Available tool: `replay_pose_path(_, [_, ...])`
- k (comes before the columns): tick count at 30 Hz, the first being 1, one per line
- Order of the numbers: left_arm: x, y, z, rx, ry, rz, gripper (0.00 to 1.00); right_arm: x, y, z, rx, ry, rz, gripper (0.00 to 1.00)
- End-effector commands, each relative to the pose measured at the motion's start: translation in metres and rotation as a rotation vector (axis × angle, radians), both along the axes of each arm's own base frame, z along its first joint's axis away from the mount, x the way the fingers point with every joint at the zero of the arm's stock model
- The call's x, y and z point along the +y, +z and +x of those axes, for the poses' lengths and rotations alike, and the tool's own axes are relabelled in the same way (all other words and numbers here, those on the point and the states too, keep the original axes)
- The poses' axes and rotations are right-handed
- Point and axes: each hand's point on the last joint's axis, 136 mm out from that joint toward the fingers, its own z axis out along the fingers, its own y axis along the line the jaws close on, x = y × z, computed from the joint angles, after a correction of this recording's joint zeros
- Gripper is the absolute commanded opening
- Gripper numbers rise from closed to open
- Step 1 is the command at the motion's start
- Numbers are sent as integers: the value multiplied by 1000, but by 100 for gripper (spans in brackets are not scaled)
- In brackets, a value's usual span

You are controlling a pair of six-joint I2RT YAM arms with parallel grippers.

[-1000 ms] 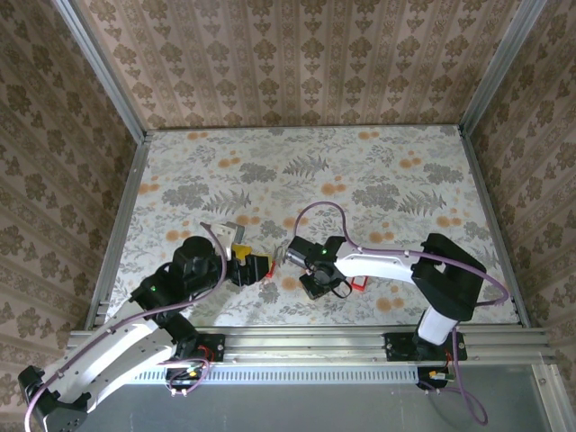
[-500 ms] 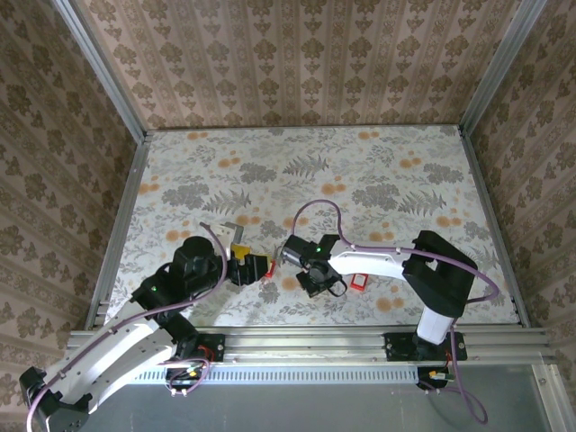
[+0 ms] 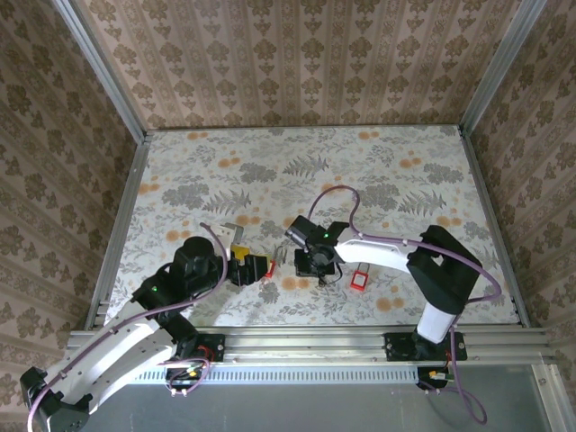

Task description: Unlock with the key

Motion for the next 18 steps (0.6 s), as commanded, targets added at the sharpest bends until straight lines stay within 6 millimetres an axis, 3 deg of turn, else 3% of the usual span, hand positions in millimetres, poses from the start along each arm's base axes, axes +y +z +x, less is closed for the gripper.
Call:
replay_pose_path(1, [-2, 0, -1, 2, -10, -33, 78, -20, 26, 2, -28, -51, -46, 28])
replay_pose_path(4, [-5, -2, -2, -1, -24, -47, 78, -50, 18, -3, 4, -68, -138, 34])
replay_pose_path(7, [-7, -1, -3, -6, -36, -58, 79, -63, 5, -9, 36, -78, -185, 35])
replay_pose_path(11, [-8, -1, -4, -7, -44, -65, 79, -56, -7, -14, 64, -73, -186, 35])
replay_pose_path(18, [-8, -8, -5, 9, -43, -61, 79, -45, -7, -23, 46, -21, -199, 35])
